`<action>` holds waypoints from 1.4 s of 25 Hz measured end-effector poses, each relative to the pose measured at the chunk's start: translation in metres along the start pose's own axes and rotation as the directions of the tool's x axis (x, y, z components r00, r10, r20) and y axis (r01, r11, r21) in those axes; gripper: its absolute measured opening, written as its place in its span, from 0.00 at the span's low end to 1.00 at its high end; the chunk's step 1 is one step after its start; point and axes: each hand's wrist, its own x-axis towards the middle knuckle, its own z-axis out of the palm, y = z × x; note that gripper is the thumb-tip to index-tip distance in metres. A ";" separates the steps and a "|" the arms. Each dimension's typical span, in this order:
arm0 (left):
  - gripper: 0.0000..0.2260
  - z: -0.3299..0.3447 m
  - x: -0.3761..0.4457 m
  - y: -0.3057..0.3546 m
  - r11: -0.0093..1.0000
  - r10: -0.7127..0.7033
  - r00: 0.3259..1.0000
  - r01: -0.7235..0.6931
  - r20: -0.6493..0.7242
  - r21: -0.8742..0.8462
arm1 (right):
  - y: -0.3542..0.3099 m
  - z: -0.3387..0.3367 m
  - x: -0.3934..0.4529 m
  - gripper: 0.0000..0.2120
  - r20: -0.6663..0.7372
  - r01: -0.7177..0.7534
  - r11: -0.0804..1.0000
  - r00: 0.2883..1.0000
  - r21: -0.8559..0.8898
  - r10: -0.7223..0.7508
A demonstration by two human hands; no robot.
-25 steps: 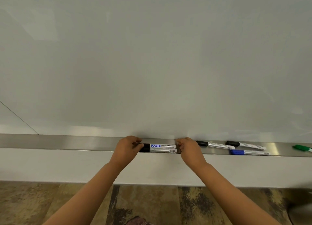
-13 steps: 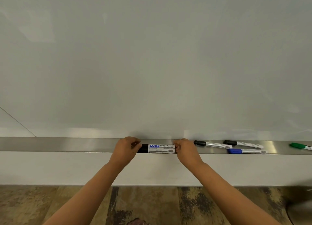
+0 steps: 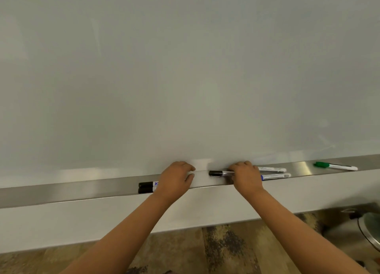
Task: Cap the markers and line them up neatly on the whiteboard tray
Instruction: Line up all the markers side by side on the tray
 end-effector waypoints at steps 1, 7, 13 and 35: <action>0.12 0.007 0.006 0.009 1.000 0.005 0.999 -0.005 0.032 0.000 | 0.002 0.001 0.001 0.15 0.016 0.034 0.999 0.999 -0.023 -0.034; 0.12 0.040 0.028 0.057 0.983 -0.137 0.987 0.126 -0.078 -0.136 | 0.043 -0.011 -0.013 0.15 -0.182 0.222 0.969 0.963 0.110 -0.200; 0.15 0.094 0.053 0.119 0.998 0.056 0.993 -0.059 0.103 0.033 | 0.179 -0.028 -0.039 0.10 -0.346 0.042 0.947 0.935 0.318 0.075; 0.09 0.127 0.078 0.138 0.905 0.004 0.970 -0.106 0.242 0.412 | 0.223 -0.012 -0.026 0.09 -0.308 0.197 0.904 0.948 0.380 -0.077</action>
